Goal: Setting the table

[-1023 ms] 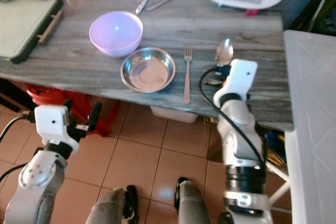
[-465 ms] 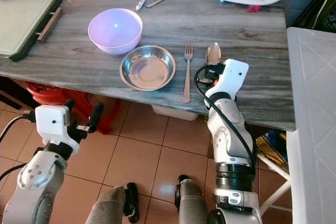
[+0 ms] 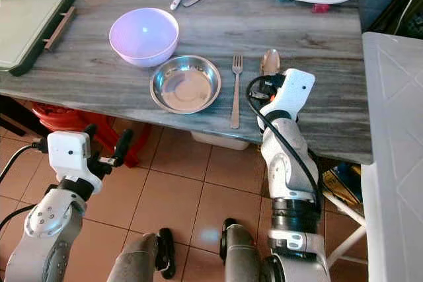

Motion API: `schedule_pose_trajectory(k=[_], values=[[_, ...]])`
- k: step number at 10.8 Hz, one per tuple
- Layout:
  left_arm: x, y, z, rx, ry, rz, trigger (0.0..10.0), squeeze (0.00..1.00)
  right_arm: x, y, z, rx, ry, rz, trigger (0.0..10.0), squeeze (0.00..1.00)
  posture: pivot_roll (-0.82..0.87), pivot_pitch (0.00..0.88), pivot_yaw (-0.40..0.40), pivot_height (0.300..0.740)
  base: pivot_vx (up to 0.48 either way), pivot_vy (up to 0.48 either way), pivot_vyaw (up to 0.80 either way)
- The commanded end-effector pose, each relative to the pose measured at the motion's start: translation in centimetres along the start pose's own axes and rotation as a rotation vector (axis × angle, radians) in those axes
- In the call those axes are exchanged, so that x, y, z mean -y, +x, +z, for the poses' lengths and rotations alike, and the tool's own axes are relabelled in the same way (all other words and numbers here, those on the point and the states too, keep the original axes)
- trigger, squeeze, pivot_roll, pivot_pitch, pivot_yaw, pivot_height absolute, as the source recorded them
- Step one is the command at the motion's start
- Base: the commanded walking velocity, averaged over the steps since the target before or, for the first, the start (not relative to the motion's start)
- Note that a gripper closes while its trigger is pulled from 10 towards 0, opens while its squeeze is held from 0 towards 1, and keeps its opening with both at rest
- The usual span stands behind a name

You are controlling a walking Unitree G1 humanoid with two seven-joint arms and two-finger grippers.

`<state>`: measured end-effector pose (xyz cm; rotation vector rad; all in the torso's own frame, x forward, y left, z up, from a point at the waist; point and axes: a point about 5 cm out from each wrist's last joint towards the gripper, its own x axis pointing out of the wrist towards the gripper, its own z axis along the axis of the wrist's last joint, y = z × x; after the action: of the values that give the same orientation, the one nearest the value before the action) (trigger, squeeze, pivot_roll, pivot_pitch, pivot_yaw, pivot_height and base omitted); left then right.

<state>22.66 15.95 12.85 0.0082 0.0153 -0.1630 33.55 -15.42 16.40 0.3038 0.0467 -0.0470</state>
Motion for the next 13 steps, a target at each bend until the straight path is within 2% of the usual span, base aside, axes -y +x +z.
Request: schedule_pose_trajectory(k=[1,3,9,13], values=[[0.0,-0.3,0.0,-0.008,0.003,0.001,10.0,0.00,0.1,-0.1,-1.9,-0.080,0.015,-0.011,10.0,0.00,0.03,0.296,0.050,0.740,0.000,0.000,0.00],[0.0,-0.2,0.0,-0.008,0.004,-0.002,10.0,0.00,-0.7,0.0,-2.2,-0.094,0.029,0.001,10.0,0.00,0.03,0.293,0.049,0.740,0.000,0.000,0.00],[0.2,-0.1,-0.1,-0.013,0.002,-0.007,10.0,0.00,-0.2,-0.4,-3.2,-0.140,0.008,-0.019,10.0,0.00,0.02,0.290,0.043,0.740,0.000,0.000,0.00],[0.3,0.0,-0.1,-0.016,0.002,-0.011,10.0,0.00,-0.9,-0.9,-3.9,-0.168,0.067,-0.019,10.0,0.00,0.02,0.290,0.045,0.740,0.000,0.000,0.00]])
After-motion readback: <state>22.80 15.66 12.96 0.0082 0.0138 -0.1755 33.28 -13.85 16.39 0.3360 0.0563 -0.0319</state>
